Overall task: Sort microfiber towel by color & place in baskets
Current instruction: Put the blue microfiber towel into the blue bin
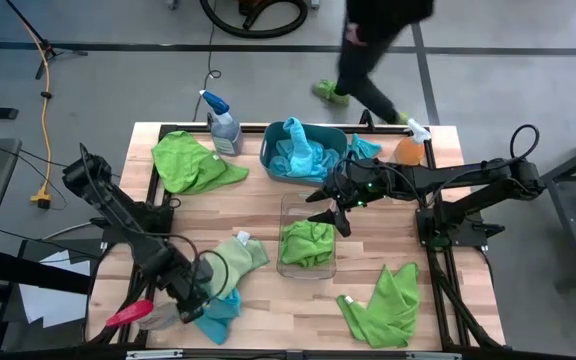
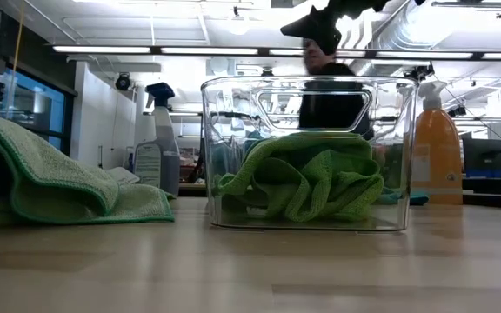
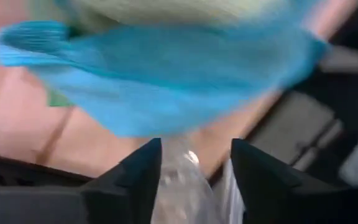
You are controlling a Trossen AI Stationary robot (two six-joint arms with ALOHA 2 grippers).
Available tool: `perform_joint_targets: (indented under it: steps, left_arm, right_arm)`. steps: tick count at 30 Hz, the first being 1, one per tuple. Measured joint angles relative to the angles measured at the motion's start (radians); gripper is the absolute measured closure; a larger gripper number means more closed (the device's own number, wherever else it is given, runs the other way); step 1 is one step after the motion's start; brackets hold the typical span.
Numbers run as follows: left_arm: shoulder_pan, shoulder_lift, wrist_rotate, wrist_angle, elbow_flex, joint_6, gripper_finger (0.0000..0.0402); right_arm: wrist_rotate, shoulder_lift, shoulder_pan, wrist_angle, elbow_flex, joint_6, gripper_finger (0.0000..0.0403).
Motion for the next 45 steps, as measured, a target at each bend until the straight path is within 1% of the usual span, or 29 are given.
perform_joint_targets:
  steps: [3, 8, 12, 21, 23, 24, 25, 27, 29, 30, 31, 34, 37, 41, 45]
  left_arm:
    - [0.014, -0.001, -0.029, 0.015, -0.046, -0.085, 0.019]
    - [0.033, 0.0, -0.03, 0.061, -0.093, -0.112, 0.0163]
    - [0.038, 0.034, -0.017, 0.055, -0.11, -0.126, 0.0161]
    - [0.038, 0.189, -0.01, 0.086, -0.11, -0.083, 0.0161]
    - [0.038, 0.209, 0.002, 0.094, -0.11, -0.046, 0.017]
    - [0.038, 0.213, 0.007, 0.1, -0.11, -0.035, 0.0183]
    - [0.038, 0.213, 0.014, 0.108, -0.11, -0.02, 0.0202]
    - [0.038, 0.203, 0.032, 0.109, -0.11, -0.008, 0.0263]
    - [0.038, 0.177, 0.062, 0.104, -0.11, 0.013, 0.0347]
    - [0.038, 0.156, 0.076, 0.104, -0.11, 0.014, 0.0373]
    - [0.038, 0.127, 0.092, 0.103, -0.11, 0.014, 0.0383]
    - [0.038, 0.011, 0.144, 0.074, -0.093, 0.042, 0.0386]
    - [0.039, -0.132, 0.187, 0.057, -0.062, 0.11, 0.0398]
    - [0.043, -0.317, 0.186, 0.046, -0.02, 0.129, 0.0396]
    - [0.073, -0.455, 0.174, 0.05, 0.019, 0.071, 0.0399]
  right_arm:
    - [0.021, 0.0, 0.0, -0.003, 0.0, -0.008, 0.0135]
    - [0.027, 0.0, 0.0, -0.003, 0.0, -0.005, 0.0135]
    - [0.027, 0.0, 0.0, -0.003, 0.0, -0.002, 0.0135]
    - [0.027, 0.0, 0.0, -0.011, 0.0, -0.004, 0.0135]
    - [0.027, 0.0, 0.0, -0.011, 0.0, -0.005, 0.0135]
    - [0.027, 0.0, 0.0, -0.011, 0.0, -0.002, 0.0135]
    - [0.027, 0.0, 0.0, -0.011, 0.0, -0.002, 0.0135]
    - [0.027, 0.0, 0.0, -0.011, 0.0, -0.002, 0.0135]
    - [0.027, 0.0, 0.0, -0.011, 0.0, -0.002, 0.0135]
    - [0.027, 0.0, 0.0, -0.011, 0.0, -0.002, 0.0135]
    - [0.027, 0.0, 0.0, -0.011, 0.0, -0.002, 0.0135]
    - [0.027, 0.0, 0.0, -0.01, 0.0, -0.002, 0.0135]
    - [0.03, 0.0, 0.0, -0.01, 0.0, -0.008, 0.0135]
    - [0.036, 0.0, 0.0, -0.01, 0.0, -0.009, 0.0135]
    - [0.036, 0.0, 0.0, -0.009, 0.0, -0.009, 0.0135]
